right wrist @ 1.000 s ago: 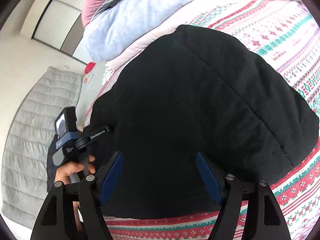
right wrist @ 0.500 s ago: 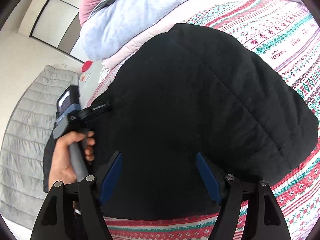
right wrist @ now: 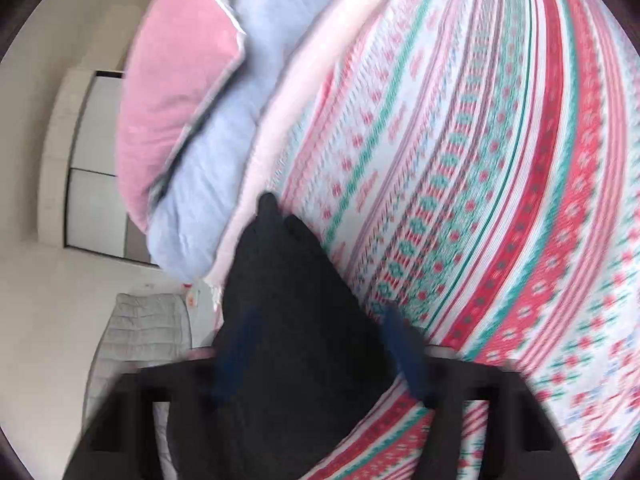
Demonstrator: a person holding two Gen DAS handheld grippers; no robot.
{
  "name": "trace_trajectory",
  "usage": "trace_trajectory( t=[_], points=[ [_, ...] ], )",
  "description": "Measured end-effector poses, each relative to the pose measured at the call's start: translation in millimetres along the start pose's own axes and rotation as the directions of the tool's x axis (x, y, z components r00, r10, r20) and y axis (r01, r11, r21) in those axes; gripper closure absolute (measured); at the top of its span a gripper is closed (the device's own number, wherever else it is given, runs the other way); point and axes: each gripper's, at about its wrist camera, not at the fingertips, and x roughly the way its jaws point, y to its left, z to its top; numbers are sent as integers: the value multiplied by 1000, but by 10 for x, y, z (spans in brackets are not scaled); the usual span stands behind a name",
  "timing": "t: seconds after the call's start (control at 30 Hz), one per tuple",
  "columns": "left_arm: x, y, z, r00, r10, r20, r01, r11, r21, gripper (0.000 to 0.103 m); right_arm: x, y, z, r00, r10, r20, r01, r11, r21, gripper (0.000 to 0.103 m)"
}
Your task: Fold large clothes
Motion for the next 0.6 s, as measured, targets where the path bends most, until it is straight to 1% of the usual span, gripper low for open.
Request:
trace_trajectory(
  t=[0.03, 0.07, 0.1, 0.13, 0.17, 0.2, 0.23, 0.27, 0.33, 0.37, 0.4, 0.43, 0.47, 0.5, 0.53, 0.57, 0.6],
  points=[
    [3, 44, -19, 1000, 0, 1, 0, 1000, -1, 10, -68, 42, -29, 1000, 9, 17, -9, 1000, -29, 92],
    [8, 67, -27, 1000, -10, 3, 10, 1000, -2, 10, -130, 121, -71, 999, 23, 34, -20, 997, -81, 93],
    [2, 79, -51, 1000, -24, 10, 24, 1000, -6, 10, -130, 241, -138, 999, 38, 16, -35, 987, -158, 93],
    [14, 91, -59, 999, -37, 11, 37, 999, -11, 10, -78, 335, -204, 999, 36, -19, -39, 976, -215, 94],
    [37, 92, -61, 999, -50, 7, 50, 999, -13, 10, -14, 389, -254, 999, 18, -50, -30, 969, -247, 94],
    [63, 70, -73, 998, -67, 3, 67, 998, -12, 10, 73, 426, -324, 996, -26, -85, 2, 962, -274, 93],
    [61, 68, -76, 997, -75, -1, 75, 997, -7, 10, 145, 403, -366, 991, -83, -102, 52, 962, -269, 93],
    [68, 34, -82, 997, -82, -2, 82, 997, 4, 10, 188, 366, -379, 989, -105, -103, 78, 968, -238, 91],
    [44, -24, -99, 996, -91, 6, 90, 995, 33, 10, 192, 173, -359, 990, -90, -108, 78, 991, -108, 88],
    [32, -49, -105, 995, -95, 12, 94, 994, 47, 10, 126, 16, -340, 992, -60, -112, 56, 998, -40, 81],
    [20, -73, -110, 995, -97, 20, 96, 994, 59, 10, 95, -86, -331, 993, -27, -115, 29, 999, 17, 77],
    [17, -100, -116, 995, -99, 27, 97, 993, 71, 10, 75, -153, -342, 993, -8, -117, 14, 999, 53, 64],
    [26, -123, -123, 995, -99, 26, 96, 992, 83, 10, 37, -212, -365, 992, -36, -122, 44, 997, 63, 40],
    [55, -152, -136, 996, -93, 15, 91, 991, 98, 10, 11, -266, -406, 988, -101, -119, 108, 992, 58, 32],
    [91, -174, -160, 996, -84, -2, 83, 990, 112, 10, -22, -333, -446, 983, -148, -107, 155, 986, 65, 31],
    [118, -192, -174, 997, -81, -11, 82, 990, 119, 10, -24, -380, -483, 985, -140, -100, 150, 984, 91, 31],
    [150, -207, -189, 997, -77, -16, 78, 989, 125, 10, -30, -433, -495, 990, -102, -96, 113, 986, 126, 31]
  ],
)
